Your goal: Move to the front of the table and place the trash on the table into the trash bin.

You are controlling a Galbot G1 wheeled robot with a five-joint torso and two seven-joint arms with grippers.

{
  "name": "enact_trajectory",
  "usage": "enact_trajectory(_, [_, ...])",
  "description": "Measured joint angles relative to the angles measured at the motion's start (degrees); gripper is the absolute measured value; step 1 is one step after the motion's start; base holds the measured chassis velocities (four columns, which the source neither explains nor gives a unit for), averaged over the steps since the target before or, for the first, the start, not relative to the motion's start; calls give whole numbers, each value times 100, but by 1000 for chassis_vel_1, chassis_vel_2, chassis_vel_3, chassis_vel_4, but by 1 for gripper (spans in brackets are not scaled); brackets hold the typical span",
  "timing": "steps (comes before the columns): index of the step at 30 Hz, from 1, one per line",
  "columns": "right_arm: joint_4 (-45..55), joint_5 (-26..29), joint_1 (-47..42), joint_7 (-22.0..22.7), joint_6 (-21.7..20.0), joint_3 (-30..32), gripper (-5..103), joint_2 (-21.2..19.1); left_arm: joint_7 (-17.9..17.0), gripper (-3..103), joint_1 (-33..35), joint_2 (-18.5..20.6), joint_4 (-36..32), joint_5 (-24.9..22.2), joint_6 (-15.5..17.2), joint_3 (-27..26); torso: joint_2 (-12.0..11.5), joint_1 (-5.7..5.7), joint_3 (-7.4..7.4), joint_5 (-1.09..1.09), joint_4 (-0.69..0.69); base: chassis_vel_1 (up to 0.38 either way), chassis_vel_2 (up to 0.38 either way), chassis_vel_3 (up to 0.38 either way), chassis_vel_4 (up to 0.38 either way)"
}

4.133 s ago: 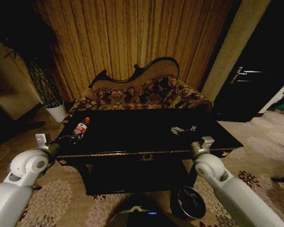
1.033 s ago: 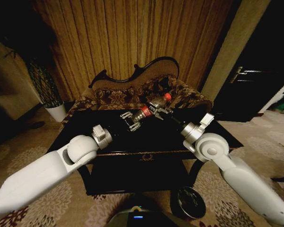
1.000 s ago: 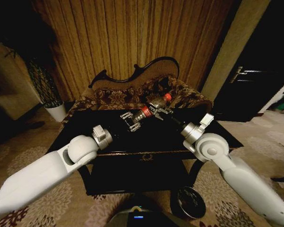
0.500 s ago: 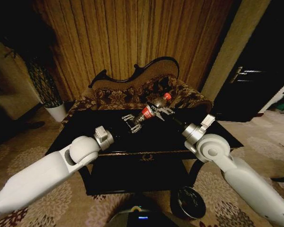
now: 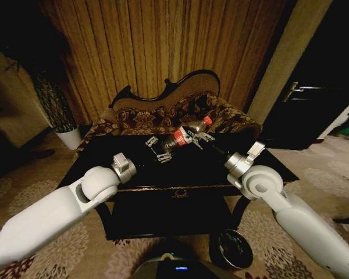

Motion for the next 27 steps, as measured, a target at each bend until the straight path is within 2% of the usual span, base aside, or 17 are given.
enact_trajectory(2, [0, 1, -8, -23, 0, 16, 30, -2, 108, 85, 36, 2, -15, -33, -47, -30, 0, 0, 0, 1, 0, 0, 0, 0, 0])
enact_trajectory(4, [-38, -1, -30, -34, 17, 51, 30, -8, 370, 95, 134, 16, -3, -32, -194, -137, 0, 0, 0, 0, 0, 0, 0, 0, 0])
enact_trajectory(7, [-104, -31, -40, -16, 70, 69, 30, -9, 376, 100, 194, 51, -26, -58, -216, -200, 0, 0, 0, 0, 0, 0, 0, 0, 0])
enact_trajectory(10, [-259, -136, -44, 84, 210, 101, 30, 20, 263, 100, 352, 137, -119, -178, -225, -427, 0, 0, 0, 1, 0, 0, 0, 0, 0])
enact_trajectory(12, [-435, -343, -56, 188, 346, 152, 30, 73, -54, 100, 670, 235, -205, -351, -157, -806, 0, 0, 0, 1, 0, 0, 0, 0, 0])
enact_trajectory(13, [-435, -343, -56, 188, 346, 152, 30, 73, -54, 100, 670, 235, -205, -351, -157, -806, 0, 0, 0, 1, 0, 0, 0, 0, 0])
enact_trajectory(14, [-488, -568, -102, 270, 380, 201, 30, 84, -176, 100, 993, 303, -239, -414, -62, -1233, 0, 0, 0, 0, 0, 0, 0, 0, 0])
enact_trajectory(15, [-488, -568, -102, 270, 380, 201, 30, 84, -176, 100, 993, 303, -239, -414, -62, -1233, 0, 0, 0, 0, 0, 0, 0, 0, 0])
enact_trajectory(18, [-580, -1419, -284, 491, 380, 353, 30, 104, -374, 100, 1947, 385, -287, -545, 115, -2660, 0, 0, 0, 1, 0, 0, 0, 0, 0])
enact_trajectory(19, [-580, -1419, -284, 491, 380, 353, 30, 104, -374, 100, 1947, 385, -287, -545, 115, -2660, 0, 0, 0, 1, 0, 0, 0, 0, 0])
enact_trajectory(20, [-622, -1805, -380, 719, 371, 395, 30, 122, -546, 100, 2455, 353, -259, -647, 205, -3411, 1, 0, 0, 0, 2, 0, 0, 0, 0])
enact_trajectory(21, [-644, -1978, -422, 835, 367, 408, 30, 129, -652, 100, 2678, 310, -214, -705, 243, -3769, 1, 0, 0, 0, 2, 0, 0, 0, 0])
enact_trajectory(22, [-644, -1978, -422, 835, 367, 408, 30, 129, -652, 100, 2678, 310, -214, -705, 243, -3769, 1, 0, 0, 0, 2, 0, 0, 0, 0])
enact_trajectory(23, [-675, -2290, -508, 1096, 281, 438, 30, 138, -814, 100, 2990, 210, -113, -790, 332, -4322, 0, 0, 0, -1, 1, 0, 0, 0, 0])
enact_trajectory(25, [-676, -2464, -611, 1341, 138, 492, 30, 168, -912, 100, 3234, 69, 21, -891, 460, -4917, 0, 0, 0, 0, -1, 0, 0, 0, 0])
enact_trajectory(26, [-676, -2464, -611, 1341, 138, 492, 30, 168, -912, 100, 3234, 69, 21, -891, 460, -4917, 0, 0, 0, 0, -1, 0, 0, 0, 0])
enact_trajectory(27, [-623, -2546, -729, 1534, -37, 584, 30, 198, -986, 100, 3427, -63, 77, -937, 575, -5363, 0, 0, 0, 1, -1, 0, 0, 0, 0])
